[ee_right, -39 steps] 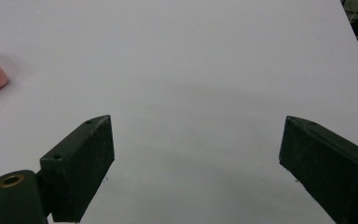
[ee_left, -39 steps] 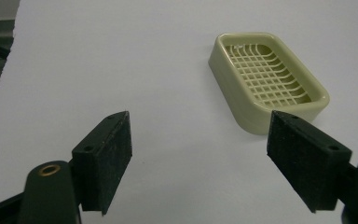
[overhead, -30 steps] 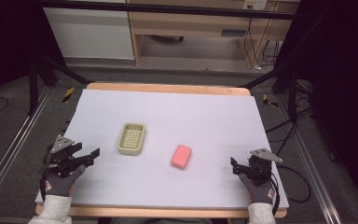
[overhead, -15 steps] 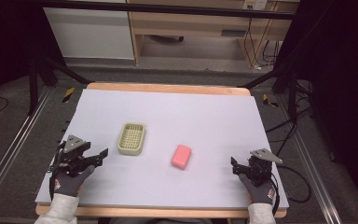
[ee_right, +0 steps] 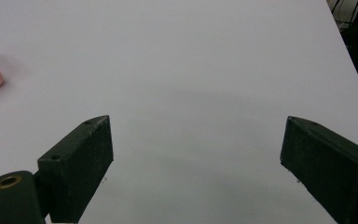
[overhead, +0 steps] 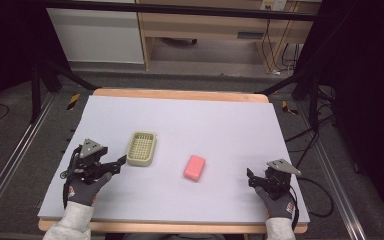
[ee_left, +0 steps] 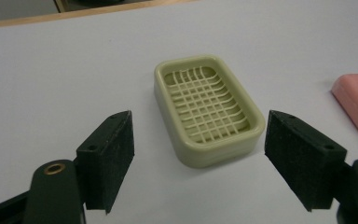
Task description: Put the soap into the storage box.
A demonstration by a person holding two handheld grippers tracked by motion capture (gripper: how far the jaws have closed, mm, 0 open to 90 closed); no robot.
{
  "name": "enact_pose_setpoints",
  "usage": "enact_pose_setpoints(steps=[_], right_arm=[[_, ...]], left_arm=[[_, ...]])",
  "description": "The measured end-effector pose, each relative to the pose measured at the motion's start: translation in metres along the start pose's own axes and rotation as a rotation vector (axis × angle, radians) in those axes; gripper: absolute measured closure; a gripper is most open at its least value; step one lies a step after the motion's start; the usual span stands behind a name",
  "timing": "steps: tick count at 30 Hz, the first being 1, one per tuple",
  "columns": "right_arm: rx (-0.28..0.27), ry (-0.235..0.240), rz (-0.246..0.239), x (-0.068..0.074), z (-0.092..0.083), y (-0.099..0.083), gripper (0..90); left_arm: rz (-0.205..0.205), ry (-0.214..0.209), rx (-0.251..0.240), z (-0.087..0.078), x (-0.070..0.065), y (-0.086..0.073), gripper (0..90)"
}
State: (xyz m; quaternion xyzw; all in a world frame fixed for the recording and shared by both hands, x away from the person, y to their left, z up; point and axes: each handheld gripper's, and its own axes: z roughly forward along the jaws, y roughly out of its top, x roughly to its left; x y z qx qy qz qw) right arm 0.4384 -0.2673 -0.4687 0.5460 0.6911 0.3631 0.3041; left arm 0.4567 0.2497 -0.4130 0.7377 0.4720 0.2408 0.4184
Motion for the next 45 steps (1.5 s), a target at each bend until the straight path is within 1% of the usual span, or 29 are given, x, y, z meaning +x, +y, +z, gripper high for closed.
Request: enact_pose_setpoints(steps=[1, 5, 6, 7, 9, 11, 14, 17, 18, 19, 21, 22, 23, 25, 26, 28, 34, 36, 37, 38, 41, 42, 43, 44, 45], right_arm=[[0.000, 0.000, 0.000, 0.000, 0.000, 0.000, 9.6], [0.004, -0.002, -0.008, 0.001, 0.001, 0.000, 9.5], [0.005, 0.000, -0.010, 0.001, 0.001, 0.000, 9.5], [0.005, 0.000, -0.010, 0.001, 0.001, 0.000, 9.5], [0.004, -0.003, -0.011, 0.001, 0.001, 0.000, 9.5], [0.007, -0.003, -0.010, 0.001, 0.002, 0.000, 9.5], [0.005, -0.009, -0.011, 0.001, 0.001, 0.000, 9.5], [0.004, -0.009, -0.012, 0.001, 0.002, 0.001, 9.6], [0.005, -0.009, -0.013, 0.002, 0.002, 0.001, 9.6], [0.005, -0.009, -0.013, 0.002, 0.002, 0.001, 9.6], [0.007, -0.010, -0.015, 0.002, 0.002, 0.001, 9.6], [0.009, -0.011, -0.013, 0.002, 0.002, 0.001, 9.6], [0.009, -0.011, -0.013, 0.002, 0.002, 0.001, 9.6], [0.011, -0.012, -0.014, 0.002, 0.002, 0.001, 9.7], [0.011, -0.012, -0.014, 0.002, 0.002, 0.001, 9.7], [0.012, -0.010, -0.016, 0.003, 0.002, 0.001, 9.7], [0.011, -0.011, -0.021, 0.004, 0.002, 0.001, 9.7], [0.013, -0.012, -0.021, 0.004, 0.002, 0.001, 9.7], [0.015, -0.011, -0.021, 0.004, 0.002, 0.001, 9.7], [0.015, -0.011, -0.021, 0.004, 0.002, 0.001, 9.7], [0.014, -0.011, -0.021, 0.004, 0.002, 0.001, 9.7], [0.010, -0.013, -0.021, 0.004, 0.001, 0.001, 9.7], [0.010, -0.013, -0.021, 0.004, 0.001, 0.001, 9.7], [0.012, -0.014, -0.019, 0.004, 0.001, 0.001, 9.7], [0.012, -0.014, -0.019, 0.004, 0.001, 0.001, 9.7]], left_arm=[[0.000, 0.000, 0.000, 0.000, 0.000, 0.000, 23.7], [0.012, -0.016, -0.006, 0.003, -0.010, 0.010, 23.8], [0.025, -0.028, -0.011, 0.006, -0.017, 0.015, 23.8], [0.025, -0.028, -0.011, 0.006, -0.017, 0.015, 23.8], [0.041, -0.037, -0.007, 0.008, -0.023, 0.019, 23.8], [0.048, -0.042, -0.006, 0.010, -0.027, 0.022, 23.8], [0.054, -0.061, -0.007, 0.013, -0.035, 0.026, 23.8], [0.067, -0.072, -0.002, 0.018, -0.044, 0.030, 23.8], [0.071, -0.080, -0.004, 0.020, -0.050, 0.033, 23.9], [0.071, -0.080, -0.004, 0.020, -0.050, 0.033, 23.9], [0.085, -0.091, 0.000, 0.023, -0.056, 0.035, 23.9], [0.088, -0.100, 0.001, 0.026, -0.061, 0.036, 24.0], [0.088, -0.100, 0.001, 0.026, -0.061, 0.036, 24.0], [0.095, -0.111, 0.006, 0.032, -0.069, 0.036, 24.0], [0.095, -0.111, 0.006, 0.032, -0.069, 0.036, 23.9], [0.099, -0.117, 0.010, 0.036, -0.073, 0.037, 23.9], [0.124, -0.132, 0.020, 0.044, -0.085, 0.041, 23.9], [0.125, -0.140, 0.021, 0.046, -0.090, 0.042, 23.8], [0.134, -0.148, 0.027, 0.050, -0.095, 0.042, 23.7], [0.134, -0.148, 0.027, 0.050, -0.095, 0.042, 23.7], [0.142, -0.161, 0.032, 0.054, -0.102, 0.043, 23.6], [0.150, -0.171, 0.034, 0.057, -0.107, 0.044, 23.5], [0.150, -0.171, 0.034, 0.057, -0.107, 0.044, 23.4], [0.150, -0.180, 0.034, 0.060, -0.112, 0.045, 23.3], [0.150, -0.180, 0.034, 0.060, -0.112, 0.045, 23.2]])
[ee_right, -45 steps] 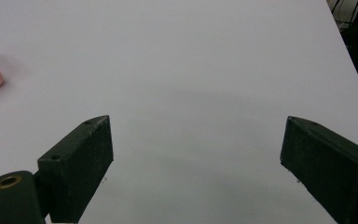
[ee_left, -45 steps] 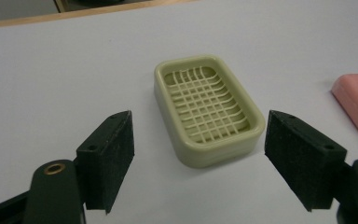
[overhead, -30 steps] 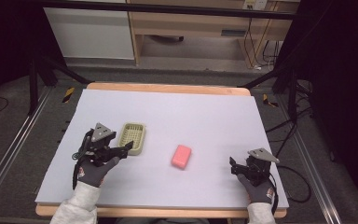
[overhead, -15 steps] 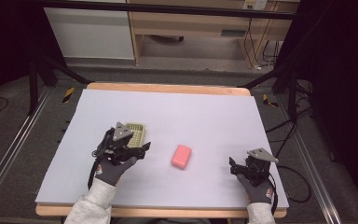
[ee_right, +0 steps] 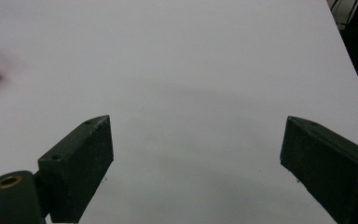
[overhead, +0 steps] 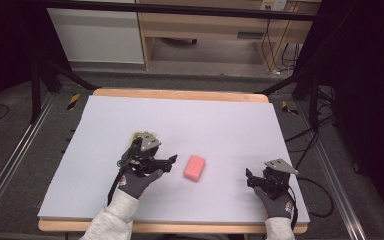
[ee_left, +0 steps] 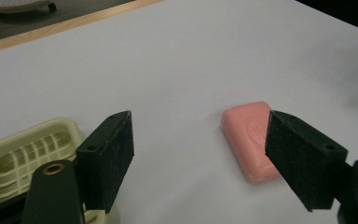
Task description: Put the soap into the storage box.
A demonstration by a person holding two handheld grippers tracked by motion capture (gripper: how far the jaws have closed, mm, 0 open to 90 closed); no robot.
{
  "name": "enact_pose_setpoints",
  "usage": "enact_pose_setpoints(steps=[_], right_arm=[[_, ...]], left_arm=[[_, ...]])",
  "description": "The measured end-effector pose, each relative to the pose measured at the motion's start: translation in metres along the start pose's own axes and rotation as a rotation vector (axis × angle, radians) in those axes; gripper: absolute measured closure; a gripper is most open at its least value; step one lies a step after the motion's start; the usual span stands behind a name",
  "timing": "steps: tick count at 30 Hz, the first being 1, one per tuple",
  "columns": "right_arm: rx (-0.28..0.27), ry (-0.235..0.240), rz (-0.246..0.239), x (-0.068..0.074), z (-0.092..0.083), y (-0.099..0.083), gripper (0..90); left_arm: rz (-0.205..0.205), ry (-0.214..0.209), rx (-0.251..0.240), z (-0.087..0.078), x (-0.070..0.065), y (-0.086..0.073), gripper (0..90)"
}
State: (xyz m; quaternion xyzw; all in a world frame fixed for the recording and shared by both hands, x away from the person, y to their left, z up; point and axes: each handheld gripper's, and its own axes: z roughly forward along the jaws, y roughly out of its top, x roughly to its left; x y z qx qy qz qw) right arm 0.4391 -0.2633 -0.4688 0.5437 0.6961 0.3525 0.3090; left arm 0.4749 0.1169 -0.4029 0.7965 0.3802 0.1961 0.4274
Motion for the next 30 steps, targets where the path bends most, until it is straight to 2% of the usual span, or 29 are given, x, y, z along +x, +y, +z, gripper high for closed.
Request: enact_pose_setpoints(steps=[14, 22, 30], right_arm=[[0.003, 0.004, 0.000, 0.000, 0.000, 0.000, 9.7], [0.007, 0.005, -0.003, 0.001, 0.000, 0.000, 9.7], [0.008, 0.004, -0.003, 0.001, 0.001, 0.000, 9.7]], left_arm=[[0.044, -0.034, 0.044, 0.029, -0.027, 0.008, 23.1], [0.046, -0.050, 0.061, 0.043, -0.039, 0.008, 22.9], [0.049, -0.044, 0.081, 0.052, -0.046, 0.007, 22.7]])
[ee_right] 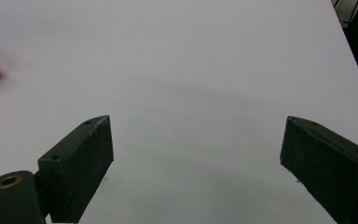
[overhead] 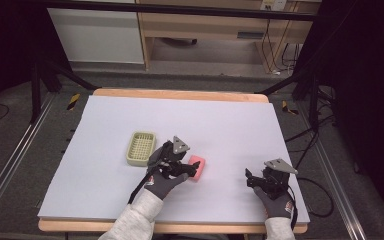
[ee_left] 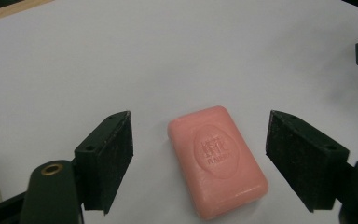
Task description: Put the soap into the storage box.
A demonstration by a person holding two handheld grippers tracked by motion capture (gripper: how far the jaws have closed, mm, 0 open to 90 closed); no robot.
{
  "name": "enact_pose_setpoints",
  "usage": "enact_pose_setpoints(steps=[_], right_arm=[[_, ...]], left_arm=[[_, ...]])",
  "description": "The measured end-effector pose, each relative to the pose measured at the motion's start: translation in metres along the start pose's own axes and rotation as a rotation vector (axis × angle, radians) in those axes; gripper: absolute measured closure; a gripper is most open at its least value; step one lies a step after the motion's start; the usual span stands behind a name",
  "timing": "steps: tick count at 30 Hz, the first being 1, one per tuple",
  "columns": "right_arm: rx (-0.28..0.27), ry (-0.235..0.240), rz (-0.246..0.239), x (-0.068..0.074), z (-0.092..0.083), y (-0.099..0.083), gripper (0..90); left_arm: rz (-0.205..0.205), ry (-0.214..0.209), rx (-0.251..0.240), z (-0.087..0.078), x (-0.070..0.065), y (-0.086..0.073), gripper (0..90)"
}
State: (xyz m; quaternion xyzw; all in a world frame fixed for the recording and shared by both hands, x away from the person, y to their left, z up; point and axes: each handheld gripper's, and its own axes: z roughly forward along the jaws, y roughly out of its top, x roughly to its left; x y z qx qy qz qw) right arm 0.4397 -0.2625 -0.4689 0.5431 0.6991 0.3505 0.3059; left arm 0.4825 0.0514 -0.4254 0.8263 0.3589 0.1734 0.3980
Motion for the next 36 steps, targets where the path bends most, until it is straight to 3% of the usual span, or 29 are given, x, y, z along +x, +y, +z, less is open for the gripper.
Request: enact_pose_setpoints(steps=[20, 36], right_arm=[[0.004, 0.006, 0.010, -0.001, 0.000, 0.000, 9.7], [0.009, 0.012, 0.011, -0.001, 0.001, 0.000, 9.7]], left_arm=[[0.027, 0.007, 0.055, 0.032, -0.015, -0.004, 21.3], [0.021, 0.018, 0.107, 0.046, -0.015, -0.009, 21.0]])
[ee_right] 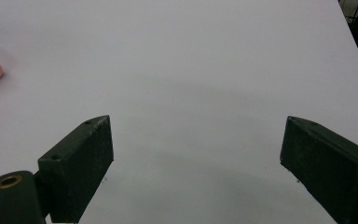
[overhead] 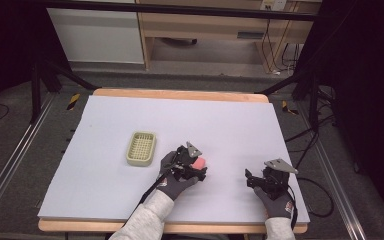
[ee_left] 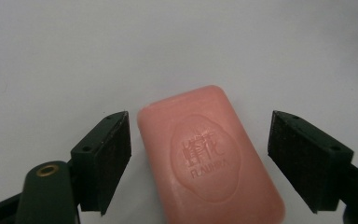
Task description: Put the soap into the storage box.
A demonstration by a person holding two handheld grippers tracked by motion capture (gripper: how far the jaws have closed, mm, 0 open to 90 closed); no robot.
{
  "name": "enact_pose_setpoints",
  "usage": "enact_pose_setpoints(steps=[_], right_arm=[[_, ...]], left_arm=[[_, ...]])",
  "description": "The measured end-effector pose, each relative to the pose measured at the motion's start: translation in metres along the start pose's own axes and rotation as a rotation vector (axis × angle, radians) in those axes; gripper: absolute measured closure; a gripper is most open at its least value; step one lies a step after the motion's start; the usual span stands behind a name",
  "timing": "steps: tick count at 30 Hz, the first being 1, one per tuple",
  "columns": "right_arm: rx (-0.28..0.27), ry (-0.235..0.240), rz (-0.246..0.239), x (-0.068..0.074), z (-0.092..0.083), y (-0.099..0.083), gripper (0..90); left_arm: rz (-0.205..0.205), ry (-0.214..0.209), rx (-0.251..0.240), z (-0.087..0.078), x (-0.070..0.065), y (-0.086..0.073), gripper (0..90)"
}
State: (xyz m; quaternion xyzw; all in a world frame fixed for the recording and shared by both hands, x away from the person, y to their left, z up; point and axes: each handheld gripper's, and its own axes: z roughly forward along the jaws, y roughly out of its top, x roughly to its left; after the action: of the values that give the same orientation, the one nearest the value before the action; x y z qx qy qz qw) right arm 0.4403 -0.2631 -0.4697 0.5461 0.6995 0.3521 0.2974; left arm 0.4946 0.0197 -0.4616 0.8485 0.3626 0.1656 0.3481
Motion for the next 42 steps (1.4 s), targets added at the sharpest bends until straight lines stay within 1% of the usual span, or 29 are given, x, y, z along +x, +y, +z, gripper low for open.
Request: enact_pose_setpoints(steps=[6, 7, 11, 20, 26, 33, 42], right_arm=[[0.003, 0.002, -0.002, 0.000, 0.001, 0.000, 9.7], [0.008, 0.004, 0.001, 0.000, 0.001, 0.000, 9.7], [0.008, 0.004, 0.000, 0.000, 0.001, 0.000, 9.7], [0.013, 0.005, -0.001, 0.001, 0.001, 0.000, 9.7], [0.015, 0.005, 0.000, 0.001, 0.001, 0.000, 9.7], [0.017, 0.005, 0.000, 0.001, 0.001, 0.000, 9.7], [0.017, 0.007, 0.001, 0.001, 0.001, 0.000, 9.7]], left_arm=[[-0.001, -0.006, 0.026, 0.005, -0.001, -0.001, 21.3], [-0.003, -0.001, 0.035, 0.008, -0.001, -0.002, 21.6], [-0.008, 0.006, 0.044, 0.009, -0.001, -0.002, 22.9], [-0.014, -0.006, 0.060, 0.011, -0.001, -0.003, 27.7], [-0.026, -0.016, 0.078, 0.011, -0.001, -0.003, 34.3], [-0.028, -0.017, 0.088, 0.011, -0.001, -0.003, 36.9], [-0.031, -0.028, 0.094, 0.011, 0.001, -0.002, 37.2]])
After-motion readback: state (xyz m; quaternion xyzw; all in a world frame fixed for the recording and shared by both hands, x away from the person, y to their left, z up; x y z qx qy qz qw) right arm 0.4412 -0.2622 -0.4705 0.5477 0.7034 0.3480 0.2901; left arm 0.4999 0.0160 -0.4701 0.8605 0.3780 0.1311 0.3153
